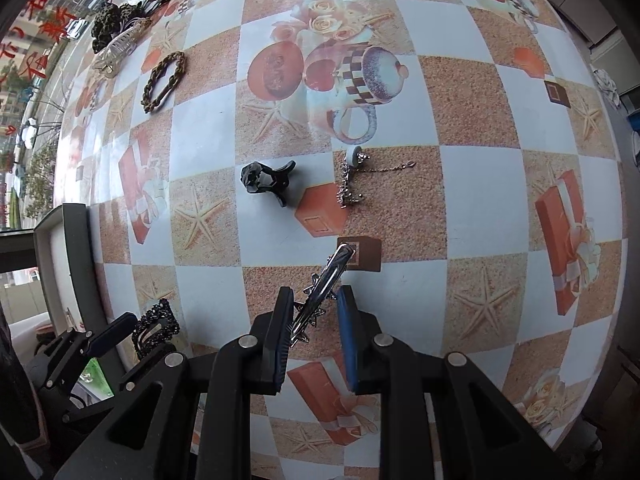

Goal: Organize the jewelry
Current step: 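Carry the black rhinestone clip and silver barrette with both grippers over the tray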

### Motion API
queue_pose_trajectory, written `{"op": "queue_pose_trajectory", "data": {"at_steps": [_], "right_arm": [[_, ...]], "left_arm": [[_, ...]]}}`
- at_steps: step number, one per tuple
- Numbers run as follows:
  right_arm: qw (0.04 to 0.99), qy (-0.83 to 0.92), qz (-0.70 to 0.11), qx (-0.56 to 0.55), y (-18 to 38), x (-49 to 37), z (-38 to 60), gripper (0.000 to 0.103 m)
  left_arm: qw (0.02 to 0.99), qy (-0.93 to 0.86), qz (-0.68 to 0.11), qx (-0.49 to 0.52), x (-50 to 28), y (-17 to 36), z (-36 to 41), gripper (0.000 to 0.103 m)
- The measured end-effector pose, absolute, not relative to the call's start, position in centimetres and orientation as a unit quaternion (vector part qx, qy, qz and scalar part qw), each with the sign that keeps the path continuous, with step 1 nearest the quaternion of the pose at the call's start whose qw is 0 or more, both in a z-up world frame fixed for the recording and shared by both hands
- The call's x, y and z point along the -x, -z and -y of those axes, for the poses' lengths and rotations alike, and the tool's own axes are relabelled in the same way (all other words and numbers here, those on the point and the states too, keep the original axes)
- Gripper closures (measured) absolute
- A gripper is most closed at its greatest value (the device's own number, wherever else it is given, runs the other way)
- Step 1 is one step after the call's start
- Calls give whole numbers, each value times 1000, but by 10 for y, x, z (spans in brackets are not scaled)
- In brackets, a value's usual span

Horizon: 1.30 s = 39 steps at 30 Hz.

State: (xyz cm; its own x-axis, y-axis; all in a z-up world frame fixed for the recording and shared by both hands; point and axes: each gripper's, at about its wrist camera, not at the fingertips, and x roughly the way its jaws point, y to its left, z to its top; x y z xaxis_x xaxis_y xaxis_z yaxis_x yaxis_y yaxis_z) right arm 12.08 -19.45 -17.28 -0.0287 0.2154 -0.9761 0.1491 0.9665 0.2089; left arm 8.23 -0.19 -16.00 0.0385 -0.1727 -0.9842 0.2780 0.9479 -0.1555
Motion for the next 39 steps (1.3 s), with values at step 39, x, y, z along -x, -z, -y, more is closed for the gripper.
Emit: {"op": "queue_pose_trajectory", "data": {"at_steps": [39], "right_arm": [[688, -233, -687, -3, 117, -151, -67, 79]], "left_arm": [[777, -52, -619, 102, -47, 128, -235, 50]]}}
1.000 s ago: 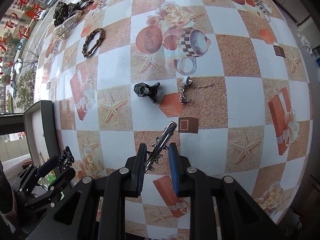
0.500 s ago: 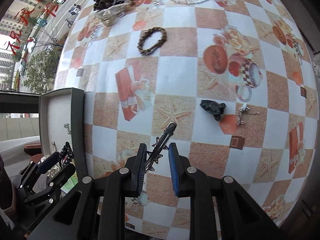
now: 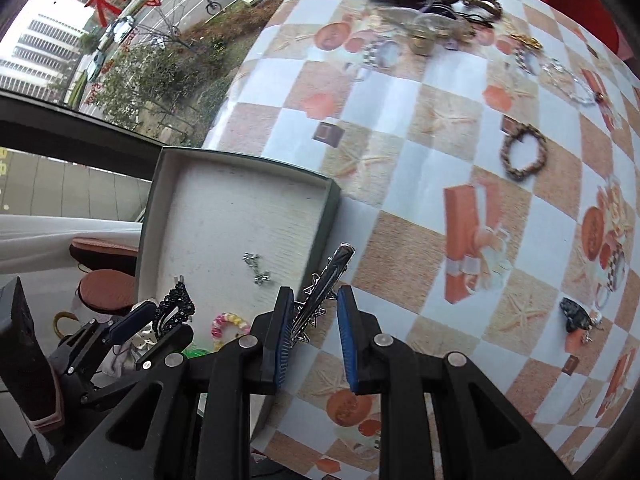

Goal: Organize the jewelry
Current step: 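Carry the black rhinestone clip and silver barrette with both grippers over the tray, then lower both clips into the tray and open both grippers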

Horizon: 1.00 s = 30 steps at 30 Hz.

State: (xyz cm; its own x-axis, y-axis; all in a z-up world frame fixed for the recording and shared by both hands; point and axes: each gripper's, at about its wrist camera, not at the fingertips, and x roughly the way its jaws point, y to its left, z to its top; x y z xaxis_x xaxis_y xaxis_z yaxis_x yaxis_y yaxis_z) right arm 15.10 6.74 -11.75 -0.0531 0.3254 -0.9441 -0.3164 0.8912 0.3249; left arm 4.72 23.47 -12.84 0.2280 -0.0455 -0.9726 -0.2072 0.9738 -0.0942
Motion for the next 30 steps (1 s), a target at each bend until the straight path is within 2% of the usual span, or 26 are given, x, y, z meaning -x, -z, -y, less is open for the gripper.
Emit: {"op": "queue_pose_trajectory", "data": {"at_steps": [15, 30], "right_arm": [[665, -229, -710, 29, 157, -161, -125, 79], [658, -211, -721, 43, 177, -171, -144, 78]], "left_arm": [[762, -77, -637, 92, -59, 173, -255, 50], [758, -89, -643, 59, -61, 186, -247, 49]]}}
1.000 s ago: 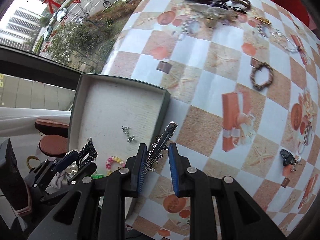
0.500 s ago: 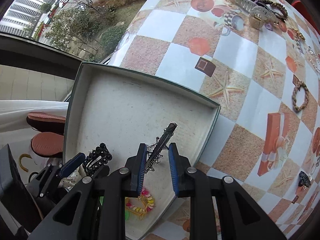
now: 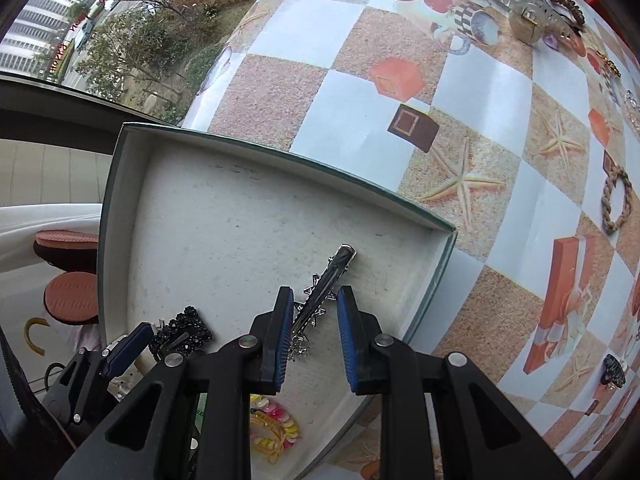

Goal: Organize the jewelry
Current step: 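Lower both clips into the tray and open both grippers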

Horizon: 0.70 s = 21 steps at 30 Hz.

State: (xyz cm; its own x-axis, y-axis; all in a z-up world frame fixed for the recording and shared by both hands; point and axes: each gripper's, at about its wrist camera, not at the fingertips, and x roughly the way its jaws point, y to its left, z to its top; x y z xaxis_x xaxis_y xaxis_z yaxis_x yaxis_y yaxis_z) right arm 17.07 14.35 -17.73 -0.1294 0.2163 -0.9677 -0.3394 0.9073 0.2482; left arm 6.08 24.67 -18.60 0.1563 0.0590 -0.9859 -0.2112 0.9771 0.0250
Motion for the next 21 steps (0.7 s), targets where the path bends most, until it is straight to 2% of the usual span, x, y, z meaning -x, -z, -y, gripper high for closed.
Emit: {"op": "queue_pose_trajectory", "data": {"at_steps": [4, 6, 7, 8, 13, 18, 20, 21], "right_arm": [[655, -211, -724, 37, 179, -173, -149, 77], [655, -212, -725, 33, 178, -175, -147, 69], [656, -212, -723, 32, 177, -174, -147, 59], [658, -215, -722, 28, 175, -175, -147, 53], [667, -223, -711, 10, 159, -177, -144, 40], [675, -223, -703, -2, 143, -176, -134, 33], [679, -221, -700, -4, 137, -176, -128, 27], [681, -219, -699, -4, 135, -175, -125, 23]], "left_arm": [[758, -93, -644, 54, -61, 185, -244, 48], [757, -95, -644, 53, -61, 184, -244, 47], [757, -96, -644, 51, -61, 183, -244, 47], [757, -98, -645, 49, -61, 183, -244, 48], [754, -102, -647, 47, -59, 178, -246, 47], [755, -101, -646, 51, -58, 172, -247, 47], [757, -101, -644, 51, -57, 169, -246, 28], [760, -103, -640, 49, -56, 166, -246, 12]]}}
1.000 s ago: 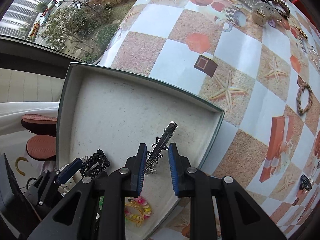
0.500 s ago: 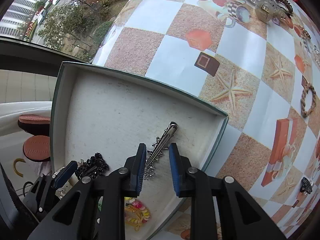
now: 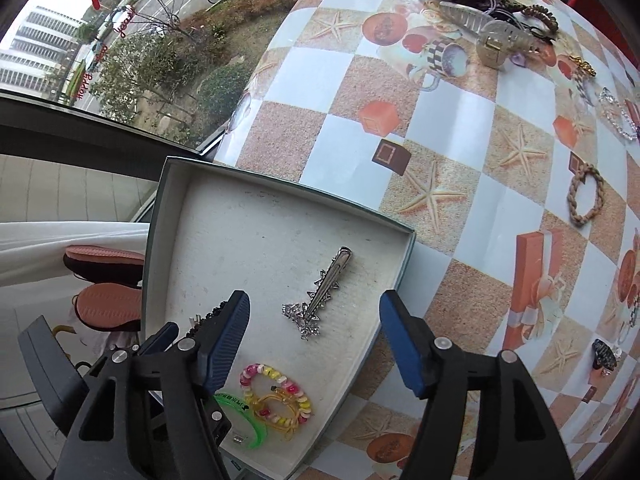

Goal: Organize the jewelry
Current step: 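Lower both clips into the tray and open both grippers, then move both grippers back toward the braided brown bracelet and black claw clip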

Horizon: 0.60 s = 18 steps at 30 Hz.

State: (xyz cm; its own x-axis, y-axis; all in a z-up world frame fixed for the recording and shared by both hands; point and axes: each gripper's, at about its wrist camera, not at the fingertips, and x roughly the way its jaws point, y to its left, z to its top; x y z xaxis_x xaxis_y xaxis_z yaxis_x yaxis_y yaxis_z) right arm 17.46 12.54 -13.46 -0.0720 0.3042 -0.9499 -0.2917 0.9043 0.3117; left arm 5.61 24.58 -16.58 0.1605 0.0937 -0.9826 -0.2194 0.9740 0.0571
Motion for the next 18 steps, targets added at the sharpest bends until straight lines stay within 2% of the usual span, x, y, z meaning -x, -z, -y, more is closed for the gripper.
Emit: {"op": "queue_pose_trajectory", "data": {"at_steps": [8, 10, 18], "right_arm": [[690, -197, -697, -17, 130, -166, -91, 21], [691, -191, -697, -23, 128, -164, -83, 21], [693, -167, -700, -39, 128, -150, -35, 19]], "left_arm": [[764, -94, -637, 35, -56, 155, -237, 10], [762, -96, -639, 37, -55, 154, -236, 0], [761, -98, -641, 6, -57, 141, -214, 0]]}}
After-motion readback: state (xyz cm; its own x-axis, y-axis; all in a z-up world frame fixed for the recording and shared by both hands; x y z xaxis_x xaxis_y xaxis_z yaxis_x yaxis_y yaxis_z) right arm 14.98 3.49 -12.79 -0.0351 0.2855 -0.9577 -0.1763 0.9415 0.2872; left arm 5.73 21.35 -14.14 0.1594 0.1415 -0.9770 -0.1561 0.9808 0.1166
